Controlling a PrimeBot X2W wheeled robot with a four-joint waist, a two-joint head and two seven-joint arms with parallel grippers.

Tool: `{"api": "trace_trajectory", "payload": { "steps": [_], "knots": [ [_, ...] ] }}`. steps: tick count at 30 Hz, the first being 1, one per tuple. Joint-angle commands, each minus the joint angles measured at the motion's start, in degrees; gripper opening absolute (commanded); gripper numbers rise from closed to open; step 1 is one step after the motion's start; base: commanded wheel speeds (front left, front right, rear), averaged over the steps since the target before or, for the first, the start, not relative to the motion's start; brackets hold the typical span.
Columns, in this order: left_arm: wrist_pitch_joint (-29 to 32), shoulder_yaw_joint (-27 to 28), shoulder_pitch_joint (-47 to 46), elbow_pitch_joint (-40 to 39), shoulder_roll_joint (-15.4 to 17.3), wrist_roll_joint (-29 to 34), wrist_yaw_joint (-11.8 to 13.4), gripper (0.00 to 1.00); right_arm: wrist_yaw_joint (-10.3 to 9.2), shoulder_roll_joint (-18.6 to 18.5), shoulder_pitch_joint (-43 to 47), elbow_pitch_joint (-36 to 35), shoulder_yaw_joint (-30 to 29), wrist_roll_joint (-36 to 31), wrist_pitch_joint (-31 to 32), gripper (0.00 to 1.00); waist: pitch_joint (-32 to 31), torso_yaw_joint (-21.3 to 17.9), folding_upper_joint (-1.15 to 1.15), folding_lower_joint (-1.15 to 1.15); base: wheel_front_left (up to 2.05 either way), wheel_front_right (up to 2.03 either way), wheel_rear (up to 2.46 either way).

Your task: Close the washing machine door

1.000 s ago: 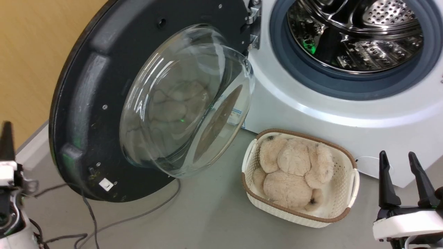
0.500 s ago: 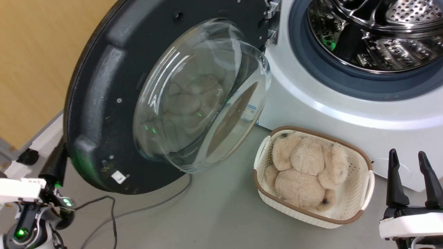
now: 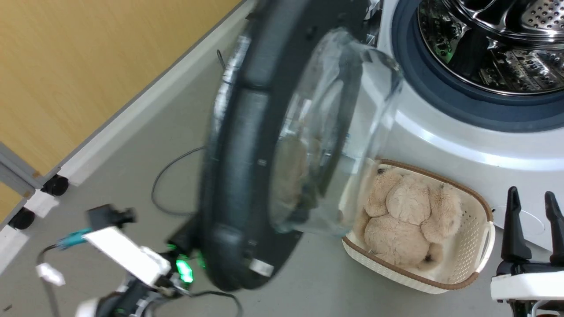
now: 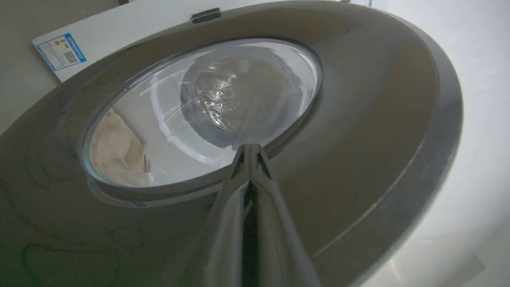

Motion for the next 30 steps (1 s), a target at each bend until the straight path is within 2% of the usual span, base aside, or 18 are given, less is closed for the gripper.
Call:
{"api": "trace_trajectory", "payload": {
  "steps": [1,7,8,12,22,30],
  "knots": [
    [1.2,-2.6,0.9,-1.7,-0.2,-1.9,-0.5,0.00,0.04,0.2,-1.2,0.1,-0.2,0.9,-0.6,1.00,0.1,0.0,0.00,0.00,0.00,0.00,0.00],
    [3.0,-13.1,1.7,-5.6,-0.2,-2.6,-0.8,0.00,0.05,0.2,-1.7,0.2,-0.2,1.3,-1.1,1.00,0.2,-2.1,0.00,0.00,0.00,0.00,0.00],
    [3.0,-13.1,1.7,-5.6,-0.2,-2.6,-0.8,0.00,0.05,0.2,-1.7,0.2,-0.2,1.3,-1.1,1.00,0.2,-2.1,0.00,0.00,0.00,0.00,0.00],
    [2.2,-18.4,1.2,-7.2,-0.2,-1.3,-0.8,0.00,0.05,0.2,-1.9,0.3,0.1,1.5,-1.1,1.00,0.1,-5.5,0.00,0.00,0.00,0.00,0.00],
    [-6.7,-28.2,-2.6,-3.8,-0.2,0.8,-0.8,0.00,0.05,0.2,-2.5,0.4,0.3,1.9,-1.1,1.00,0.5,-16.7,0.00,0.00,0.00,0.00,0.00],
    [-14.2,-35.6,-5.7,1.5,-0.1,3.6,-0.8,0.00,0.05,0.2,-1.6,1.1,0.0,2.6,-1.1,1.00,0.2,-20.7,0.00,0.00,0.00,0.00,0.00]
  ]
}}
